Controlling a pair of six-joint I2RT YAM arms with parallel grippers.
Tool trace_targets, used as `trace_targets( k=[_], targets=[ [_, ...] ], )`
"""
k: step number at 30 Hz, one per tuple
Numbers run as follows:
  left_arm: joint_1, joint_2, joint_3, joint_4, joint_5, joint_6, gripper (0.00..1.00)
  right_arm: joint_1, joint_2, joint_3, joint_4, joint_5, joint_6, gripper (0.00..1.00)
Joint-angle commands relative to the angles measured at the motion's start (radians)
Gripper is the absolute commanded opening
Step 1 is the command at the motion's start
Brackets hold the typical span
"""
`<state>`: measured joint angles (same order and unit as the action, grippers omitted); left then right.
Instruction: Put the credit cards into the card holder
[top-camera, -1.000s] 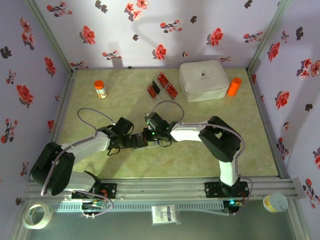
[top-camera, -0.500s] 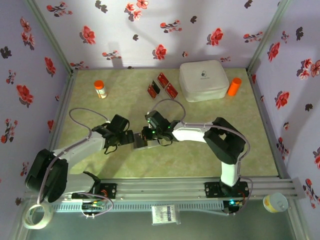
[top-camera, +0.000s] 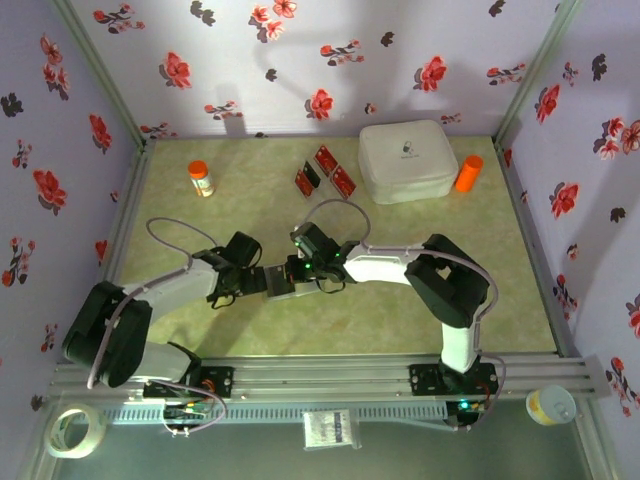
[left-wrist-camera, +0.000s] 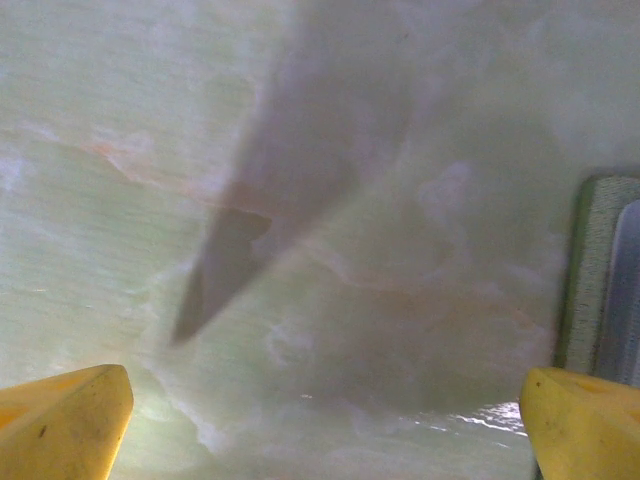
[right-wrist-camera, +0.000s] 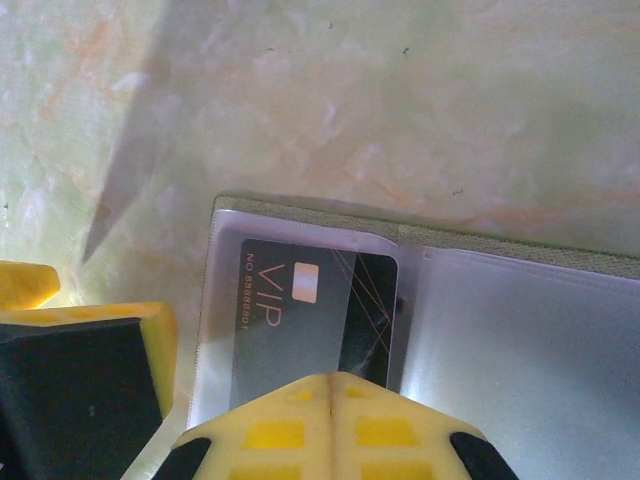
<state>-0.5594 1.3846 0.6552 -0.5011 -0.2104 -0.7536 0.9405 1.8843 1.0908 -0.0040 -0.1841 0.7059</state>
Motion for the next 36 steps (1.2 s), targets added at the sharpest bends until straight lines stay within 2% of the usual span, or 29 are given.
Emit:
trace_targets(
  k=[1, 21, 36],
  targets=[
    [0.009, 0.026, -0.005, 0.004, -0.014, 0.007, 1.00, -0.002, 0.018, -0.017, -0.032, 0.015, -0.025, 0.00],
    [0.010, 0.053, -0.014, 0.042, 0.000, 0.021, 1.00, 0.039, 0.085, 0.034, -0.006, -0.017, 0.026, 0.00],
    [0.009, -0.026, 0.001, 0.004, -0.006, 0.021, 1.00, 0.049, 0.068, 0.025, 0.089, -0.077, 0.110, 0.00]
  ],
)
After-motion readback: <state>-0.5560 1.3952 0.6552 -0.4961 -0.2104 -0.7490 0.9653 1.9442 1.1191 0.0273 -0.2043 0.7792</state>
